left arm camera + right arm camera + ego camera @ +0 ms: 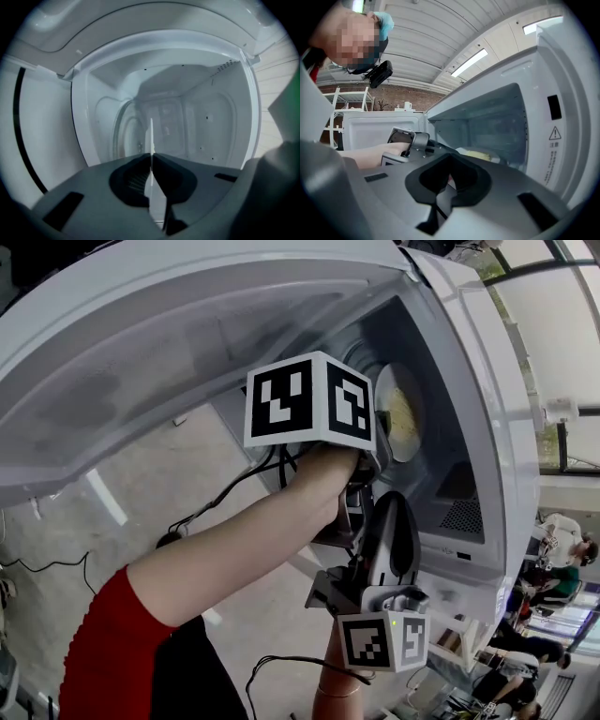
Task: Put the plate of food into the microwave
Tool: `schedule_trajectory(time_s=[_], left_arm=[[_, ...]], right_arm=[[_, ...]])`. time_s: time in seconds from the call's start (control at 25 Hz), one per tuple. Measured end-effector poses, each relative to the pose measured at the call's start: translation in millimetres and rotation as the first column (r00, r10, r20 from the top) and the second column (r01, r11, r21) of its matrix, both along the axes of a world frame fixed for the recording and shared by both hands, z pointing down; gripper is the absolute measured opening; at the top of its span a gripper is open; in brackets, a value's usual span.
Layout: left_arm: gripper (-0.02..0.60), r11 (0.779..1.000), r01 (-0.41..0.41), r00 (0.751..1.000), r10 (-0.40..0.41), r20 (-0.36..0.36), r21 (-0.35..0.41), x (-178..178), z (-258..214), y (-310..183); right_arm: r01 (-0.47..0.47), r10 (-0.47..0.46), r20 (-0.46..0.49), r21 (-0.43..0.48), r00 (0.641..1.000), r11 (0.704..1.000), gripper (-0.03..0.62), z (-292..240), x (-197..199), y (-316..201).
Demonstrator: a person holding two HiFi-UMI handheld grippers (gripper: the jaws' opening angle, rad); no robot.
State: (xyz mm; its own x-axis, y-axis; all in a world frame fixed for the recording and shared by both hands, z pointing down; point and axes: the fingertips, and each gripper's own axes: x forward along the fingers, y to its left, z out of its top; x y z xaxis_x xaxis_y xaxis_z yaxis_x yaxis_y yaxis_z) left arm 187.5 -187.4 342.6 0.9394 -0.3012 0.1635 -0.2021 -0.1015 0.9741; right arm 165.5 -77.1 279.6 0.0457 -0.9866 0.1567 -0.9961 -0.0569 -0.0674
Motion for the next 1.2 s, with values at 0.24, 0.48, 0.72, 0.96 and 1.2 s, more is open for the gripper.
schedule_trajectory(time_s=[0.24,0.48,0.72,0.96,1.2], left_arm=[[0.023,1.000,-0.010,0.998,0.011,0.056,-0.018,-0.2,5.7,-3.1],[0.021,0.999,-0.041,0.992,0.039,0.117,0.015,2.2,5.8,-7.1],[0.023,0.987,-0.109,0.962,0.075,0.264,0.119,6.6,1.4,-8.4],[0.033,0.970,-0.160,0.927,0.084,0.365,0.184,9.6,4.1,-8.9],[0.054,0.938,-0.203,0.896,0.062,0.440,0.281,9.9,5.5,-12.3]], right_arm=[[0.006,-0.006,0.007,0.010,1.000,1.000,0.015,-6.0,-2.2,-2.9],[0.006,-0.009,0.064,0.037,0.998,0.999,0.015,-5.1,-1.1,-0.5],[0.019,-0.022,0.060,0.038,0.998,0.999,0.015,-11.9,-1.8,3.1],[0.027,-0.029,0.056,0.045,0.998,0.999,0.015,-18.7,0.4,2.6],[0.031,-0.032,0.045,0.042,0.998,0.999,0.015,-17.7,1.3,2.4]])
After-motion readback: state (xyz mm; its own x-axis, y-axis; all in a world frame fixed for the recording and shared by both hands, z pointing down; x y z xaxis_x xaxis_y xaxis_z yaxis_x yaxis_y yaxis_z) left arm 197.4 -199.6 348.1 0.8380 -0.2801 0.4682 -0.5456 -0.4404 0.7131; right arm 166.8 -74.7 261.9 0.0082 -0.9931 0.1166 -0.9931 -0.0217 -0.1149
